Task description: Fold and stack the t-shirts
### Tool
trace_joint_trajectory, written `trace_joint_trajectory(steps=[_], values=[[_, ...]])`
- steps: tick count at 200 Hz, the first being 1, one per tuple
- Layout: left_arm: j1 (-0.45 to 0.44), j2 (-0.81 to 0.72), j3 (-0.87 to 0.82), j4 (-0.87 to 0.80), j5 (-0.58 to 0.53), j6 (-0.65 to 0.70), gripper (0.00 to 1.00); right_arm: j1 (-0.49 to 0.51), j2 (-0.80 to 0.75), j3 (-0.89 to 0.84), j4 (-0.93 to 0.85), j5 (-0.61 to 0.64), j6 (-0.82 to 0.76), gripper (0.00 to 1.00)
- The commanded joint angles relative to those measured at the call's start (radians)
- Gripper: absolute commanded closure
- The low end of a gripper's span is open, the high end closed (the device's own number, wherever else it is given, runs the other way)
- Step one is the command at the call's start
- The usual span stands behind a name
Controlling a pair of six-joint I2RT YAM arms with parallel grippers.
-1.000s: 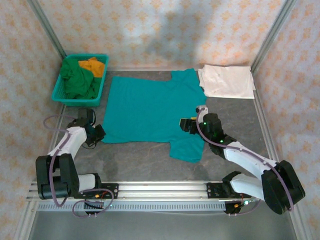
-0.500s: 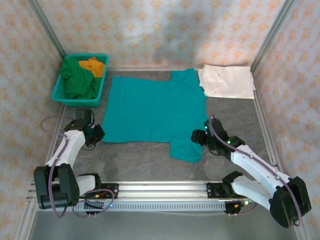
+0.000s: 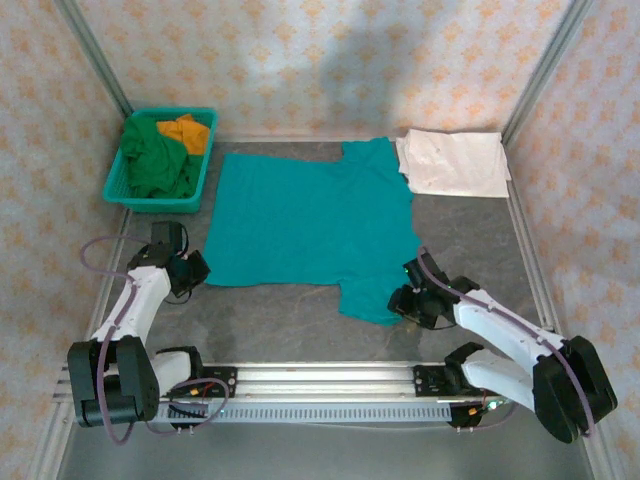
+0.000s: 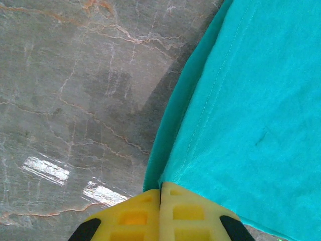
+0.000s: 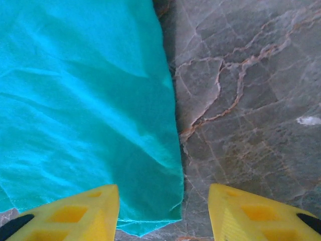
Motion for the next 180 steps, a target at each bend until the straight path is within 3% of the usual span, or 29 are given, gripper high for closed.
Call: trace_joint_trajectory(steps=[1,30,81,99,117,180], values=[[-0.006,-0.005,-0.016,0.019,0.003,-0.016,1.0,0.005,0.002,-0.016,0.032,-0.04,0.041,0.54],[-0.007,-0.004,-0.021,0.029,0.002,-0.019,1.0,0.005,0.014,-0.026,0.062,-0.068,0.069,0.62],[-0.006,-0.011,-0.022,0.03,0.0,-0.028,1.0,0.005,0.026,-0.025,0.043,-0.075,0.086,0.63],[-0.006,-0.012,-0.022,0.029,0.004,-0.035,1.0,0.005,0.035,-0.012,0.005,-0.065,0.092,0.63],[-0.006,-0.012,-0.024,0.031,0.006,-0.036,1.0,0.005,0.024,-0.014,-0.016,-0.072,0.099,0.56],[-0.006,0.002,-0.03,0.052,0.008,-0.04,1.0,0.005,-0.022,0.012,-0.097,-0.06,0.097,0.55]])
